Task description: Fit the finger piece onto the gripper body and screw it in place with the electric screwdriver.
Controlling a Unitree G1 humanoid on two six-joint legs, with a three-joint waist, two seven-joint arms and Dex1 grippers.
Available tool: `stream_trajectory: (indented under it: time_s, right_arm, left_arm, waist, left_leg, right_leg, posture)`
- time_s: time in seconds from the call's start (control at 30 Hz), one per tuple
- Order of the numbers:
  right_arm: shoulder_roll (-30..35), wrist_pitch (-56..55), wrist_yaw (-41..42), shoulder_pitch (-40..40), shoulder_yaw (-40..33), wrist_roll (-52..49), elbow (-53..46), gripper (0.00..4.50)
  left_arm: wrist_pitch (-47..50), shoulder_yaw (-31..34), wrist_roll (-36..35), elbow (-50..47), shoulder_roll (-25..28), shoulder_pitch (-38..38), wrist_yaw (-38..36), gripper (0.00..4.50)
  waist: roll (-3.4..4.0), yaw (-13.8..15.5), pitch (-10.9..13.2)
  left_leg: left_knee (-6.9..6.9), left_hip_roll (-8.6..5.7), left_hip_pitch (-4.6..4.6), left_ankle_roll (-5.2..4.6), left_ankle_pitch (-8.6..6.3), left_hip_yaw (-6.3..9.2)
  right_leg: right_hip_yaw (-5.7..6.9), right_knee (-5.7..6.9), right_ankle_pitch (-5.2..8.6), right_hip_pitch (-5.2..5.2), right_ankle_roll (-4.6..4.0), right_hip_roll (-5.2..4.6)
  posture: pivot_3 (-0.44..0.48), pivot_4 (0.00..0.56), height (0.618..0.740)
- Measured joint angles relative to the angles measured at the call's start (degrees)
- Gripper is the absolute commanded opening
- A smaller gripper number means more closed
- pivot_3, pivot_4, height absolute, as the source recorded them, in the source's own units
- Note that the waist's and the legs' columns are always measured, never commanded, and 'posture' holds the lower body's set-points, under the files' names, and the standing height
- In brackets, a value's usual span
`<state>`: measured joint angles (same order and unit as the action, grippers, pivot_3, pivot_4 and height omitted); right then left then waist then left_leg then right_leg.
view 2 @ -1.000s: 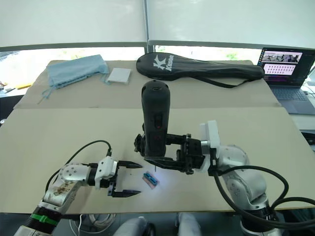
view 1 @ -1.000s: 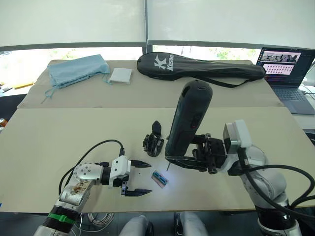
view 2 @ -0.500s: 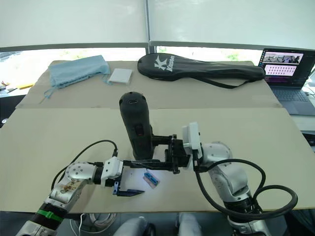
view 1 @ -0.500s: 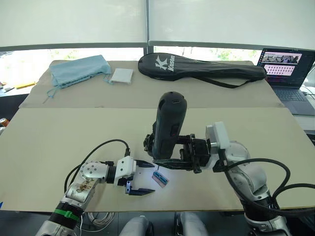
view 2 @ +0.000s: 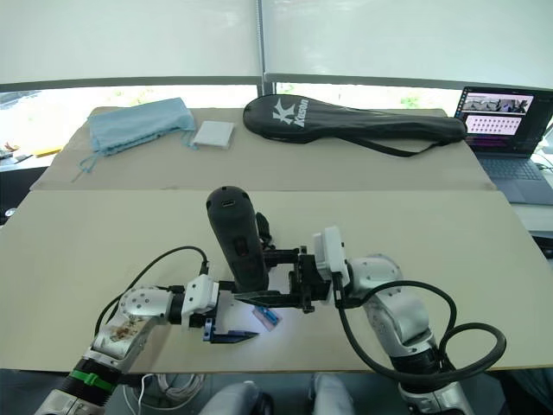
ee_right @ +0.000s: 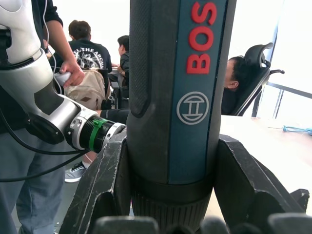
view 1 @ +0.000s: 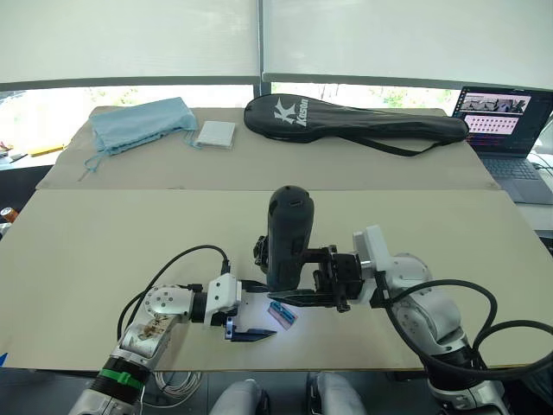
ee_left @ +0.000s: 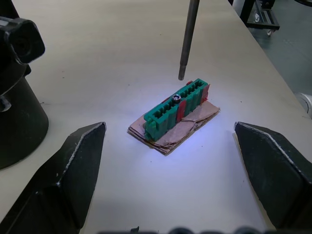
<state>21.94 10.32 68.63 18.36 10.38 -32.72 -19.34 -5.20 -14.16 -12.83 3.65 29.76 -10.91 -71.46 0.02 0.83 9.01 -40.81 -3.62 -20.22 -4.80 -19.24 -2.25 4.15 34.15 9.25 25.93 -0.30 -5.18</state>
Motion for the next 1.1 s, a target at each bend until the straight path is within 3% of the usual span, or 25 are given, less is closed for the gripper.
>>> stream_trajectory:
  time_s: [1.1]
  right_arm:
    - [-0.2,-1.7,1.6,-0.2,0.1,2.2,2.7,1.94]
  left_arm:
    - [-2.2,-0.8,0.7,1.7,-1.6,-0.4,0.0,4.45]
  waist:
    - [0.2,0.0,-0.2]
  left_leg:
    - [-0.05,-0.02,0.05,-0.01,0.0,0.0]
  right_leg:
    - [-0.02,0.01,-0.01,-0.08,0.02,-0.01]
  posture:
    - [0.0,0.15,0.74]
